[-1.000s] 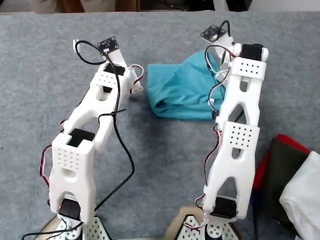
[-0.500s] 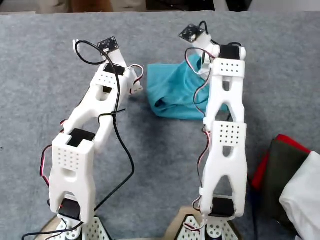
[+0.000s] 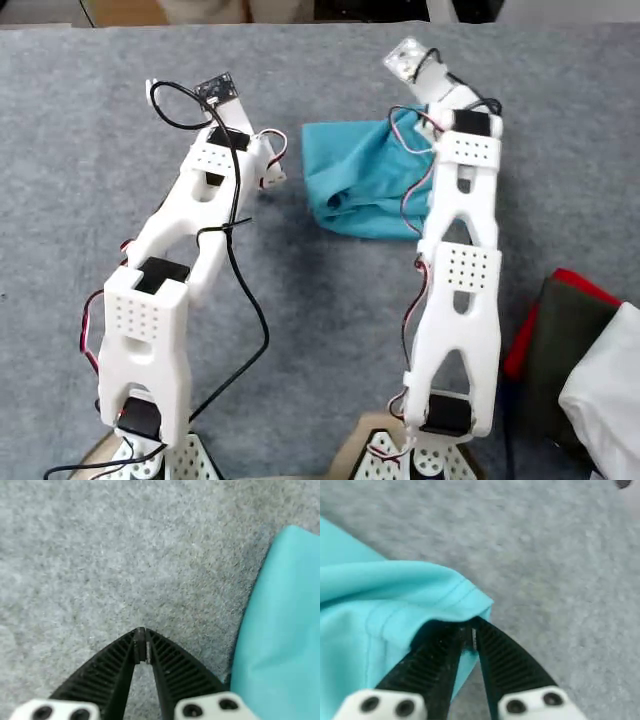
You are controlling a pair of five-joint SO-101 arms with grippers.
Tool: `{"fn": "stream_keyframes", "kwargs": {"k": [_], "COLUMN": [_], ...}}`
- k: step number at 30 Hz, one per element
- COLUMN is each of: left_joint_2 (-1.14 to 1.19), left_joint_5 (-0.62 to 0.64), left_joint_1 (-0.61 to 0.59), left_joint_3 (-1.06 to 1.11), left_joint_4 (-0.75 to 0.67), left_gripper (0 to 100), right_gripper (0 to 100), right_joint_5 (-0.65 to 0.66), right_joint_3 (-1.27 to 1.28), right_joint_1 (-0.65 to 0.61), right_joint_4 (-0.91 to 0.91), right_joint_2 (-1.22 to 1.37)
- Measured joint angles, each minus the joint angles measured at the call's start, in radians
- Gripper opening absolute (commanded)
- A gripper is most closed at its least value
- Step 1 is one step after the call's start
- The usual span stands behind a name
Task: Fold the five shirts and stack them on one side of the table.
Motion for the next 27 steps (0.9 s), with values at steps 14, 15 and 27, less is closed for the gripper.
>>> {"fn": "stream_keyframes", "kwargs": {"k": [14,15,27], "left_joint_2": [0.0,0.0,0.0], "left_joint_5": [0.0,0.0,0.0], "left_joint_1": [0.0,0.0,0.0], "left_joint_3": [0.0,0.0,0.0], "left_joint_4": [0.0,0.0,0.0], "left_gripper": [2,2,2], "right_gripper": [0.5,0.5,0.5], "right_joint_5": [0.0,0.0,-0.083], "right_joint_3": [-0.258,-0.258,-0.097], "right_joint_1": [-0.005,-0.006,-0.021], "right_joint_4": [0.562,0.611,0.763], "right_joint_2": [-0.118,-0.132,-0.175]}}
